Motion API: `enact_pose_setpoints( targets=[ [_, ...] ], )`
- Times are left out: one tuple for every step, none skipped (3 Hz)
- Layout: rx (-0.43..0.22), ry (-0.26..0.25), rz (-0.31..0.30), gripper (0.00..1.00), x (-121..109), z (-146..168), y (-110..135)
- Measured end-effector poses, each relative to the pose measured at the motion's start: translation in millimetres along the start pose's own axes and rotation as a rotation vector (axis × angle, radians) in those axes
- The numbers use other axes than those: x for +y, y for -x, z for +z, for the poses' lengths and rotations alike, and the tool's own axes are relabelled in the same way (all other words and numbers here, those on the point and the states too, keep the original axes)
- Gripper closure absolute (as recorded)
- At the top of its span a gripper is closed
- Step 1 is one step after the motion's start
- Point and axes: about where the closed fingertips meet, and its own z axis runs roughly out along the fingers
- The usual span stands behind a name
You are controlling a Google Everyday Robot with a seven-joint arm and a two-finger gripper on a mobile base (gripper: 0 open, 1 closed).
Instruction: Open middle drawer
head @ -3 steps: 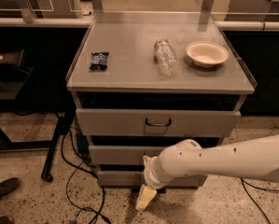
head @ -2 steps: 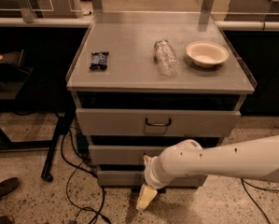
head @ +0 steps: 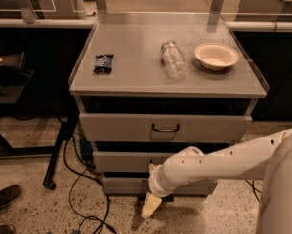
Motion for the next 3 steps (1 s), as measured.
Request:
enact_pose_setpoints(
  targets=[
    [0.077,-0.018,0.030,0.00,-44,44,-38],
    [0.088,-0.011,0.030,0.00,-46,51,-43],
    [0.098,-0.004,0.023,0.00,-48,57,-47]
  ],
)
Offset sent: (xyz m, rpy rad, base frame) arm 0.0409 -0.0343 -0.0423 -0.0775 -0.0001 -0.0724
